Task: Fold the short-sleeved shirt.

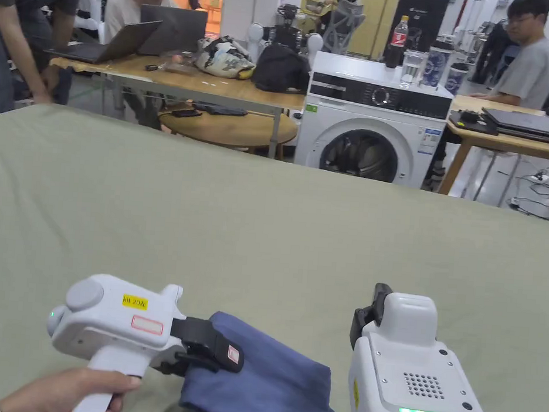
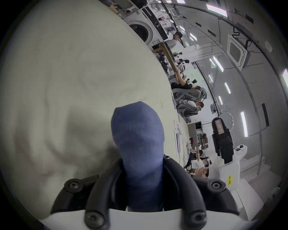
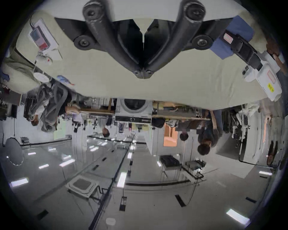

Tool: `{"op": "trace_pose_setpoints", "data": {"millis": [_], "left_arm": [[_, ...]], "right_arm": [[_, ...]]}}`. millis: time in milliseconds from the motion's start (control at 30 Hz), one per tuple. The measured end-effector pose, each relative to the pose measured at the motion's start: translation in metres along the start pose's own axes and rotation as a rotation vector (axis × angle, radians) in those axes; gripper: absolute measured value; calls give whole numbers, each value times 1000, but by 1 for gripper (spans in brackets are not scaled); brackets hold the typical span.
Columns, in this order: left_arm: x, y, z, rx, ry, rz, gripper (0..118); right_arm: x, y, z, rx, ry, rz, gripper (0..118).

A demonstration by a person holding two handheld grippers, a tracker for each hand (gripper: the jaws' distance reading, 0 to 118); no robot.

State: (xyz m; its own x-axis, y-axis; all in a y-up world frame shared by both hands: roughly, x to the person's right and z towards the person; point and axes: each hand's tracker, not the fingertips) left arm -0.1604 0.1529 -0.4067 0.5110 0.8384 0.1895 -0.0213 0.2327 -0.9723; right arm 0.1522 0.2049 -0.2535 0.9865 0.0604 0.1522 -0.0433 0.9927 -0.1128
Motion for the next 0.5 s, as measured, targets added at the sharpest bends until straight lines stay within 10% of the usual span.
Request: {"op": "trace_pose_setpoints", "data": {"millis": [500], "left_arm": [[-51,38,241,113,407,77,20]], "right_arm": [[-98,2,-29,-83,144,-17,0]]}}
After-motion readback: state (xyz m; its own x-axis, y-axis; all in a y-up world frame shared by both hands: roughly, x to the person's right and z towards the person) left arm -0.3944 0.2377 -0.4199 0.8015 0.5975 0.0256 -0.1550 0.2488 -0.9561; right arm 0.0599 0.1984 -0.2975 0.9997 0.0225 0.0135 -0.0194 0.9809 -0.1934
